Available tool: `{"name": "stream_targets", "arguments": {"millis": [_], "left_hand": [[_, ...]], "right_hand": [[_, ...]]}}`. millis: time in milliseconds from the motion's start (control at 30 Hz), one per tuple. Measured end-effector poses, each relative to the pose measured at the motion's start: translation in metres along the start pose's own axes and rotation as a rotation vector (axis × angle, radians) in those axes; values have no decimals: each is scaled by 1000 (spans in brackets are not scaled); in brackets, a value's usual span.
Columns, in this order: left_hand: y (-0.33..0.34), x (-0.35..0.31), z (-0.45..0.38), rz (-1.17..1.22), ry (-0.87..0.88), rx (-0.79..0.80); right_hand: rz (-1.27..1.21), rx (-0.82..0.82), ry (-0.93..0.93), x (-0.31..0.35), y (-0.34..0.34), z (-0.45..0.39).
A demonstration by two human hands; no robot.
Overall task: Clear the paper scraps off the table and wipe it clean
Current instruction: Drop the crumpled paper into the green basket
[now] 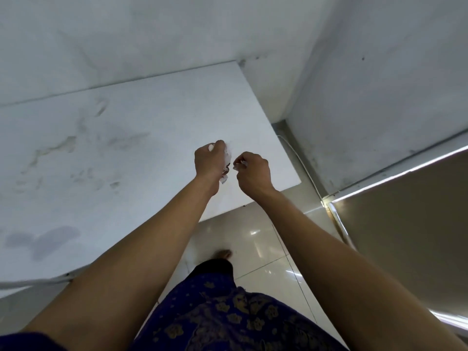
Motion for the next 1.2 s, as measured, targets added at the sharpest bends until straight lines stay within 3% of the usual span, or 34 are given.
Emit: {"name": "stream_targets", "arguments": {"millis": [500, 733, 933, 1200], "left_hand": [[243, -16, -44, -41, -92, 74], [316, 0, -78, -153, -134, 36], [368, 58, -108, -209, -275, -50], [429, 169, -193, -279, -432, -249]], "right_hand": [[12, -59, 120, -102, -75, -196], [64, -45, 181, -150, -90, -260], [75, 11, 398, -240, -69, -302], [-21, 116, 695, -394, 17, -349]]}}
Point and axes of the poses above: each hand's wrist, its own z-axis away from the middle knuckle, its own y-axis out of the palm, x = y × z, the point moved 10 cm from there along -z, towards the middle knuckle, and after that the axes turned 14 degrees about -x, right-handed, at the moved point
